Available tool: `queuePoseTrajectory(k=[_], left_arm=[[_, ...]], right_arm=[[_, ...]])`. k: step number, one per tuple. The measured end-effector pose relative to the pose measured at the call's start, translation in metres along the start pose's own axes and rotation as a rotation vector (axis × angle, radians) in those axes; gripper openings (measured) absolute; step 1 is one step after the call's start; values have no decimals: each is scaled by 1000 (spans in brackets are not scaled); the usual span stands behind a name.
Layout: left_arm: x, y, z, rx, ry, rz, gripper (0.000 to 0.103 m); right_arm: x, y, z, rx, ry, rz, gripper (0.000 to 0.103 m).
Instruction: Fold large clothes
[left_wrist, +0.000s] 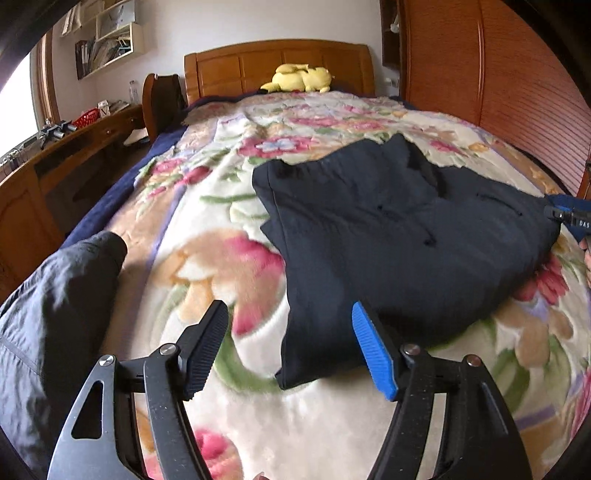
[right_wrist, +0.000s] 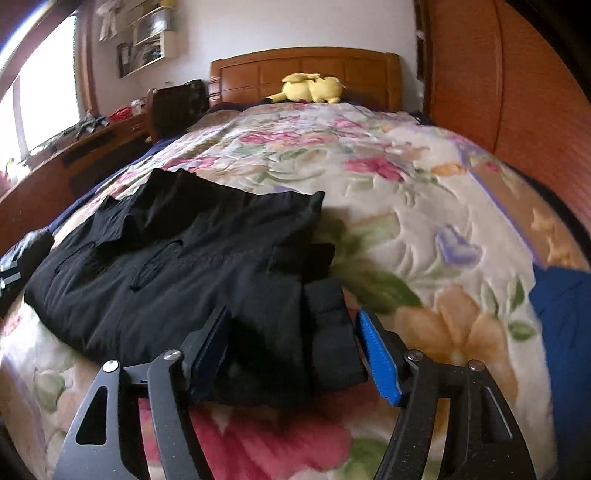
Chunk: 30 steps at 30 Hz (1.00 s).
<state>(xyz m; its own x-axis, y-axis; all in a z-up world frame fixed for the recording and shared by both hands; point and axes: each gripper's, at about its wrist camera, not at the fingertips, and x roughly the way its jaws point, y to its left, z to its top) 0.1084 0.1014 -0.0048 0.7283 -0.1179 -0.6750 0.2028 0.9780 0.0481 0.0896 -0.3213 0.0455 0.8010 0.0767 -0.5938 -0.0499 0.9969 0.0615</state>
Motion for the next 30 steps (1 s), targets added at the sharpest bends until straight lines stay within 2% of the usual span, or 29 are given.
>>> queuePoseTrajectory(k=[2,5,19,25,27,30], left_arm=[[6,-1,-4,0,15,7,71],[12,-2,-8,-3,36,13,71],[38,-5,-21,4,103,18,76],[45,0,-23,-26,125,-17,77],[46,2,-24,-36,131,-30,77],[46,3,-23,-45,139,-46,77]], right_arm=[[4,-4,-1,22,5,-5,82],[15,-2,-3,51,28,8,85],[41,10,-22,34,103,74,86],[45,13,-24,27,127,98,86],[51,13,-23,26,138,109,84],[55,17,-25,22,152,147,71]])
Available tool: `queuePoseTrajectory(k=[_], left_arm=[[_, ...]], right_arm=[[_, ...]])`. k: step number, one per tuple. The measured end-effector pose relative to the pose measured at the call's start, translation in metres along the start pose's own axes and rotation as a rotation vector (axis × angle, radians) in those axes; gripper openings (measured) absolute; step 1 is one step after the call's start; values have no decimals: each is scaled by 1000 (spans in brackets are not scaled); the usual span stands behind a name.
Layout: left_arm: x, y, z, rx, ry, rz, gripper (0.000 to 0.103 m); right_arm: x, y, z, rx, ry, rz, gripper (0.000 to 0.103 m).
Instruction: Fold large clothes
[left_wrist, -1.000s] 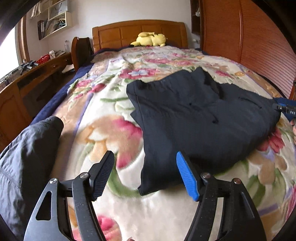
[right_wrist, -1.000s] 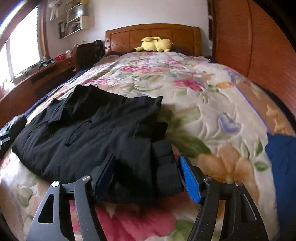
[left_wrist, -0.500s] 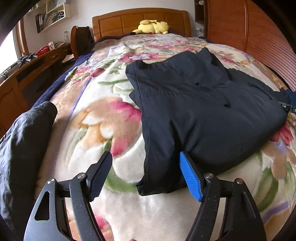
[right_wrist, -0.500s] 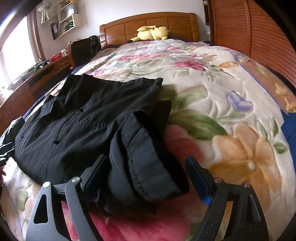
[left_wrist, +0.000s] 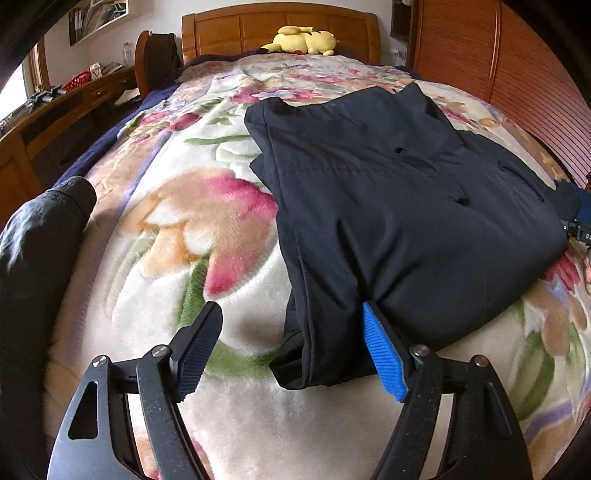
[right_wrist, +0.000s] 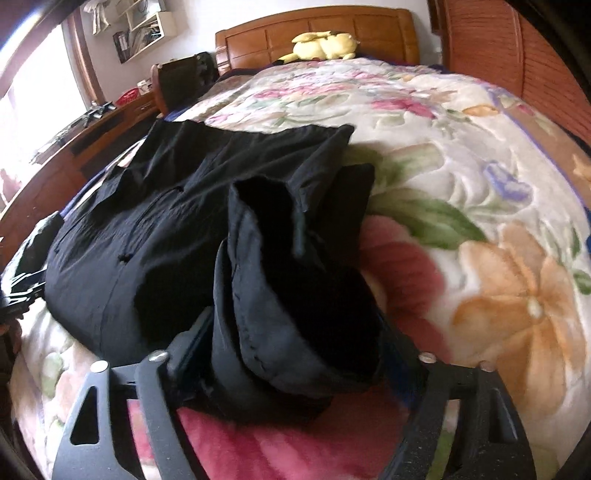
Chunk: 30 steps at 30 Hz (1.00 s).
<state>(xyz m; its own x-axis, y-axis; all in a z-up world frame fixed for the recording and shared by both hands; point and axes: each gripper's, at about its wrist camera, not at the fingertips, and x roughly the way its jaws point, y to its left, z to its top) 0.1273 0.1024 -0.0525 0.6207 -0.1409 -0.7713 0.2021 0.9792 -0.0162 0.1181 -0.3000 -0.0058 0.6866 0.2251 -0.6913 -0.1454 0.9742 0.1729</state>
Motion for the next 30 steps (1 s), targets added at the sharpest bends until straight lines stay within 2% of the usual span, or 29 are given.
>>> queuePoseTrajectory(k=[1,3,4,6,7,8,9,12,21,30], left_arm=[[-1,0,1,-2,1,-7,75],[-3,-2,1,8,-1,-47,56],[-3,-5,1,17,-4,-58,52],[-5,-10,1,30,-2,-92,30],[-6,-11,1,29,-1,-95,29],[-7,-13,1,33,-6,-93,22],[-10,-14,1,37,-15,-93,15],[-24,-16,0,31,-59,-92,6],[-94,-27,-29,32,-182,-128,4],[-157,-42,-94,48,-239,-162,4]], right_arm=[[1,2,0,-7,3,6,67],[2,4,0,-19,3,10,60],[3,4,0,-21,3,20,55],[3,5,0,-27,0,37,47],[4,6,0,-34,-4,44,41],[3,6,0,-44,-9,42,38],[2,7,1,-55,-17,38,37],[-7,8,0,-54,-51,32,33],[-55,23,-18,-111,-106,11,27],[-107,25,-79,-138,-95,39,27]])
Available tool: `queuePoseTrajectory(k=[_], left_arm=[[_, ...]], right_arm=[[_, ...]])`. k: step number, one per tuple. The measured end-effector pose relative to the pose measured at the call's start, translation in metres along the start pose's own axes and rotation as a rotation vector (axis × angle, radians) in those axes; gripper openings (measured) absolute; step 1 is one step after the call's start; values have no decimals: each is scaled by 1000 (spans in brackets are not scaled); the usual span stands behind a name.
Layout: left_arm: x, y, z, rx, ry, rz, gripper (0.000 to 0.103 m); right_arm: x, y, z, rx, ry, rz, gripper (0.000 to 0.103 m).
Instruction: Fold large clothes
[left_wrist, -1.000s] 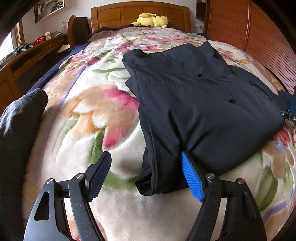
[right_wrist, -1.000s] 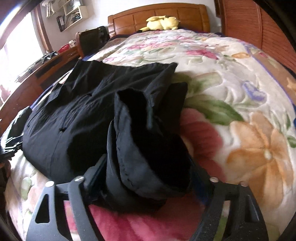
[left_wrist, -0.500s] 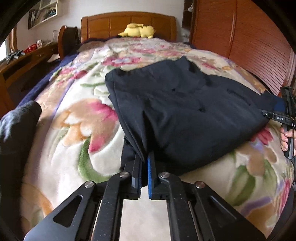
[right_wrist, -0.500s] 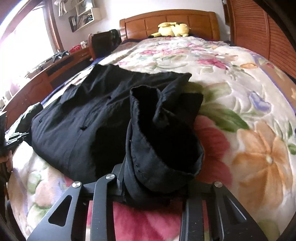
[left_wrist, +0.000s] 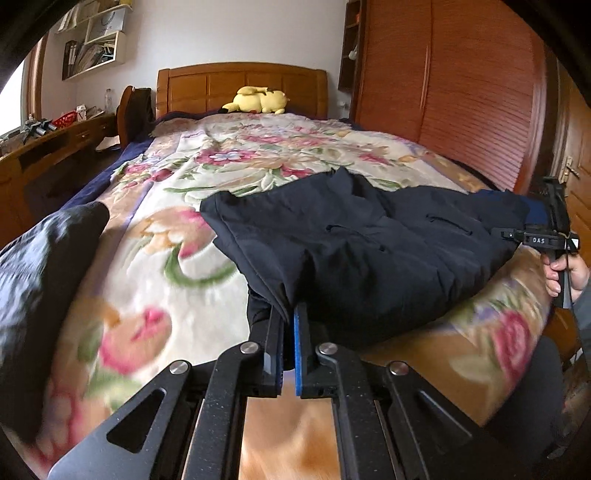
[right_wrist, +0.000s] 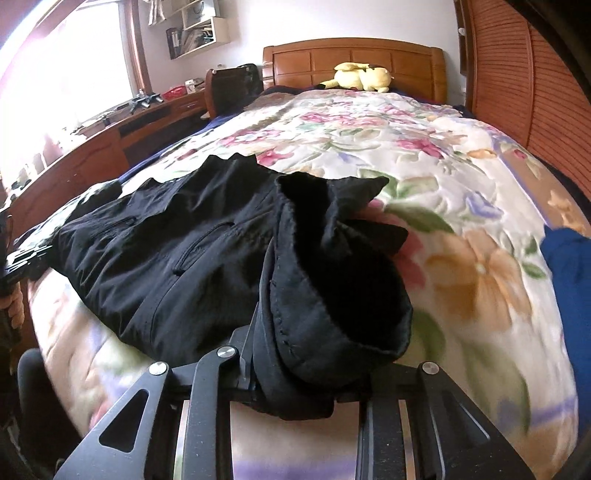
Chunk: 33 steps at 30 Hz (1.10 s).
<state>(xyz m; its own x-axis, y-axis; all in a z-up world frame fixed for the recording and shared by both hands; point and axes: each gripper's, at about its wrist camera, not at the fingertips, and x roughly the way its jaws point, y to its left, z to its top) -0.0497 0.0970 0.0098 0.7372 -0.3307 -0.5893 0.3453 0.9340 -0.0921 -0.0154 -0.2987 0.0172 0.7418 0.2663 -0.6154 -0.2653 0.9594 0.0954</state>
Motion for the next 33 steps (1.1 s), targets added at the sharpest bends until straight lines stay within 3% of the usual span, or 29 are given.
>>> queuePoseTrajectory(k=[5,9,17,22,29,33], left_arm=[[-24,-12,-19,-8,-7,27,4],[-20,-11,-24,-29,-5,59,4],[-14,-15,-36,-44,-12,114,5],[-9,-18,-41,-47,-17,135,5],[-1,-16,-50,-63,-23,135,5],[2,-16,-52,-69,-35,136,5]], right_arm=[[-32,6,-17,-8,2,0,28],[-31,9,-12,-35,20,-58,32],[-43,21,-8,-46,42,-143,56],[-61,24,-13,-32,8,-202,62],[-75,23,-4,-43,-46,-241,63],[-57,8,20,-25,-38,-207,63]])
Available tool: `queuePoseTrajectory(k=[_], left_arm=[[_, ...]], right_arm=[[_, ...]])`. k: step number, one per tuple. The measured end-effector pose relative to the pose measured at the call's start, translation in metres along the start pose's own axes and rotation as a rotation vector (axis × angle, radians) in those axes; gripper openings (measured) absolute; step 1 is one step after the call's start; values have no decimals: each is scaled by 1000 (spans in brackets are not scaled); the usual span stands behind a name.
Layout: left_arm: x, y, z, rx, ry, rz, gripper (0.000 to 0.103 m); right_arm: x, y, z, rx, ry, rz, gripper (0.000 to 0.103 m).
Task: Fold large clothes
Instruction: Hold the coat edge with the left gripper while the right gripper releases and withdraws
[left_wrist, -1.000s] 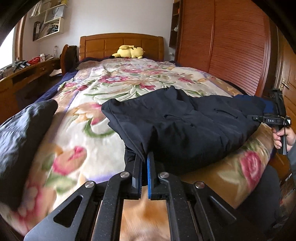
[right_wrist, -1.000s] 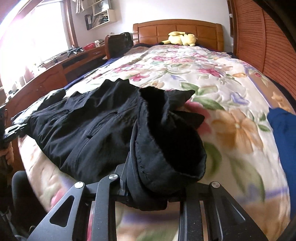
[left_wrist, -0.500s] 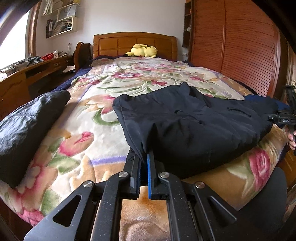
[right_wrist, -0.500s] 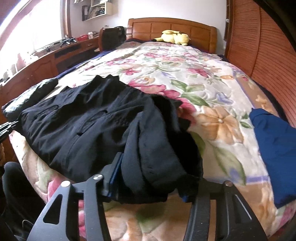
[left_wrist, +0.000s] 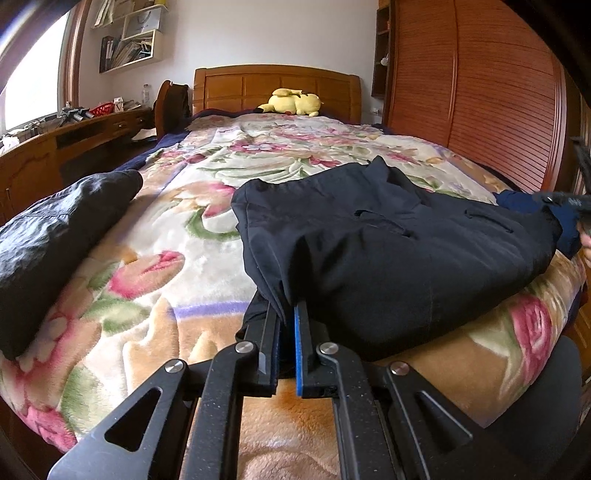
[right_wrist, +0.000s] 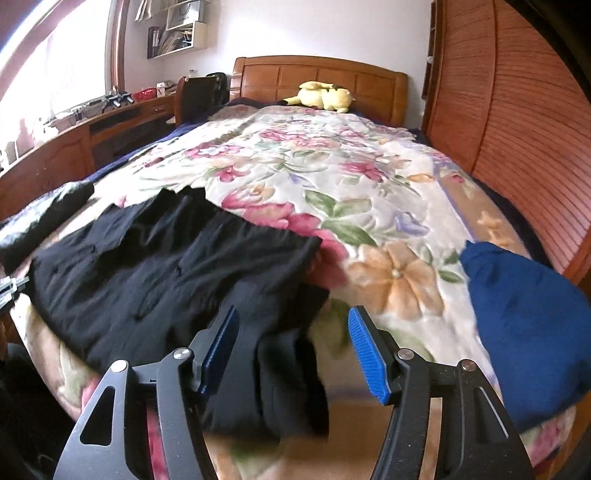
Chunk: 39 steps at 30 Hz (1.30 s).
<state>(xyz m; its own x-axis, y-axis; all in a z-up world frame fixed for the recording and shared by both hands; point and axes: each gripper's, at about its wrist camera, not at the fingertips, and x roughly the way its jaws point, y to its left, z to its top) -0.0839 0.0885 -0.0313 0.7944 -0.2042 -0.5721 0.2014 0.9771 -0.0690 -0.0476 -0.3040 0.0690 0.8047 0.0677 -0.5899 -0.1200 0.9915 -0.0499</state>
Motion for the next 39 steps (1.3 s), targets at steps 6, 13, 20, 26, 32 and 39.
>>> queuePoseTrajectory(k=[6,13,20,26,32,39], left_arm=[[4,2,-4,-3,-14,-10,5],[7,-1,-9,4,-26,-2,5],[8,-2,-9,5,-26,-4,5],[9,0,-7,-17,-24,-18,6],[10,0,-4,-19,-17,-14,6],[10,3,-3,-28,-10,-27,6]], right_arm=[[66,-22,44,29,99,0,63],[155,-37,69,50,277,72,63],[203,-31,63,49,353,208,7],[173,-31,81,-12,159,4,1],[164,-19,87,-55,197,-73,3],[84,-5,79,-74,19,-215,65]])
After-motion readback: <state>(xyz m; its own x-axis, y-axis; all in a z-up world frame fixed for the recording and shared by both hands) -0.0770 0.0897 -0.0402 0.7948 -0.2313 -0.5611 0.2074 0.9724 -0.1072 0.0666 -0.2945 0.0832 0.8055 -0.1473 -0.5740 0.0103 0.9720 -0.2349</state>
